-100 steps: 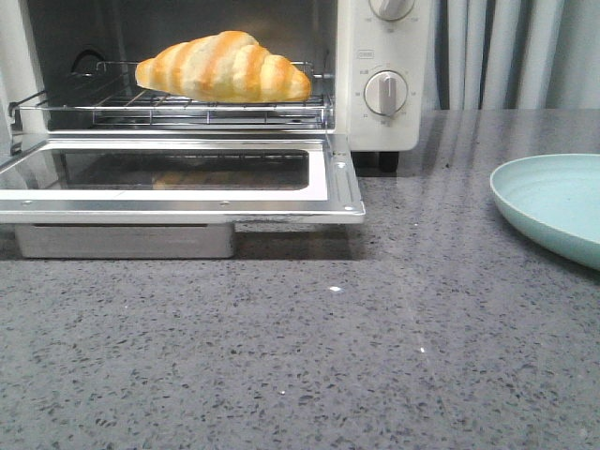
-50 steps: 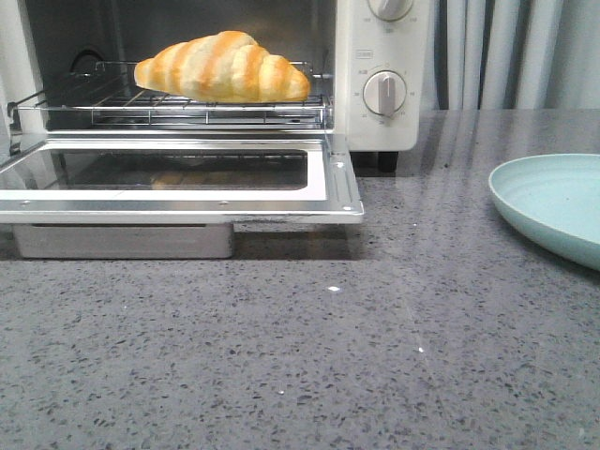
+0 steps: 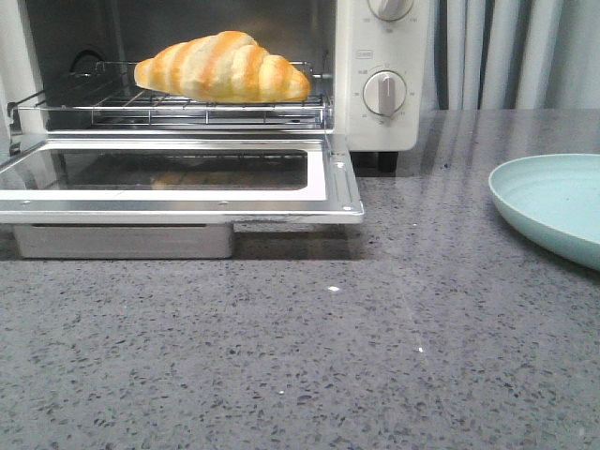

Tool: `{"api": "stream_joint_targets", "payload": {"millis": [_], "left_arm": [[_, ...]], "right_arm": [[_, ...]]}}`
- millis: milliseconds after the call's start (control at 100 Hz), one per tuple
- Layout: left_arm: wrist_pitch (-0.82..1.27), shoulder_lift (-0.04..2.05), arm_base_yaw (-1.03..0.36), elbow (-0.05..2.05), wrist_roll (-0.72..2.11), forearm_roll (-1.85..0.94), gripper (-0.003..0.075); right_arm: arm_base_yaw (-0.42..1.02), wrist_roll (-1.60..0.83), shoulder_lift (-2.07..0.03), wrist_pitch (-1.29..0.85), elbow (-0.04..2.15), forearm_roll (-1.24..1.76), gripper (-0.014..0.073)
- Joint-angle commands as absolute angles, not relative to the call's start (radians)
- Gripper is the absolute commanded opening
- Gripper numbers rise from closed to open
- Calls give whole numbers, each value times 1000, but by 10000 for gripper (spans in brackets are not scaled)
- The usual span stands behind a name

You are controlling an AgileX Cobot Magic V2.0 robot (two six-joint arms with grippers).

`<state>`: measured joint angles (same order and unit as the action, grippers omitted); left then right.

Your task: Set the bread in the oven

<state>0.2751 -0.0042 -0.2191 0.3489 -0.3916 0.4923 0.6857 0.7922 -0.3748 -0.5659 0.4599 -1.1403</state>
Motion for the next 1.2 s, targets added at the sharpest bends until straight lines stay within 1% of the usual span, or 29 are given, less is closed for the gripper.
{"api": "stream_joint_targets", "payload": {"millis": [0, 70, 160, 280, 480, 600, 730, 800, 1190], "left_arm": [[208, -35, -217, 374, -402, 490, -20], [208, -35, -217, 374, -402, 490, -20], [208, -35, -217, 374, -402, 490, -20], [208, -35, -217, 374, -402, 490, -20], [208, -35, -217, 374, -402, 490, -20], [208, -35, -217, 374, -402, 490, -20], [208, -35, -217, 374, -402, 490, -20], [208, -35, -217, 374, -402, 490, -20], [208, -35, -217, 374, -402, 490, -20]], "right_arm": [[687, 791, -382, -530, 487, -1205, -46], [687, 794, -382, -512, 487, -1196, -46], [658, 794, -382, -431, 487, -1210, -46], [542, 794, -382, -252, 484, -1202, -46], [349, 796, -307, 155, 392, -1202, -46], [239, 860, -247, 282, 314, -1184, -46], [141, 876, -186, 335, 240, -1109, -46], [116, 876, -173, 368, 220, -1107, -46], [113, 876, -175, 363, 207, -1107, -46]]}}
